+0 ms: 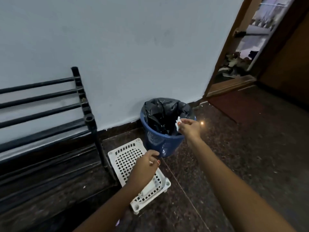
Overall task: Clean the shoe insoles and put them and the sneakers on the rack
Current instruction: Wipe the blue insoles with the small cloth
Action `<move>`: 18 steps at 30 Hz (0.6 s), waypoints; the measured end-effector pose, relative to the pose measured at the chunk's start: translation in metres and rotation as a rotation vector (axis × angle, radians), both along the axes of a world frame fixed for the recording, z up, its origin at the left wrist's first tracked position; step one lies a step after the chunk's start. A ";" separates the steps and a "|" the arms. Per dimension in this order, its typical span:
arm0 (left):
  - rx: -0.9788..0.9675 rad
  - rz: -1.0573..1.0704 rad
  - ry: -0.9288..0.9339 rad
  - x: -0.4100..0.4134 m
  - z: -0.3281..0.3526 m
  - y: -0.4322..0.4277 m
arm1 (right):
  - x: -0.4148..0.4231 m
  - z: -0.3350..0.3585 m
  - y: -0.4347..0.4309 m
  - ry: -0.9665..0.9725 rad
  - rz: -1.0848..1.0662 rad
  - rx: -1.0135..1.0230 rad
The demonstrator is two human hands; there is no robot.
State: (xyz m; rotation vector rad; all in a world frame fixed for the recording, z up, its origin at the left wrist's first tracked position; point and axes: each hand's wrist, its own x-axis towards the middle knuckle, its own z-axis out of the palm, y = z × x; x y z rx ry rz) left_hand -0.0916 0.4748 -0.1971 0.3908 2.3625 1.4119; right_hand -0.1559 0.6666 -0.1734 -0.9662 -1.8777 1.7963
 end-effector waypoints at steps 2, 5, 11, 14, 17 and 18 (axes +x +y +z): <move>-0.020 -0.012 -0.023 -0.008 0.002 0.000 | -0.025 0.004 0.005 -0.001 -0.033 -0.040; -0.055 -0.024 -0.038 -0.020 0.007 -0.003 | -0.055 0.001 0.012 -0.023 -0.064 -0.087; -0.064 -0.008 0.000 -0.037 0.011 -0.001 | -0.067 -0.007 0.017 -0.100 -0.082 -0.035; -0.071 0.015 0.023 -0.048 0.008 0.005 | -0.061 -0.013 0.007 -0.075 -0.049 -0.017; -0.089 0.070 0.057 -0.057 0.006 0.012 | -0.047 -0.019 -0.008 -0.052 0.003 0.049; -0.090 0.088 0.066 -0.060 0.005 0.014 | -0.041 -0.022 -0.013 -0.042 0.028 0.094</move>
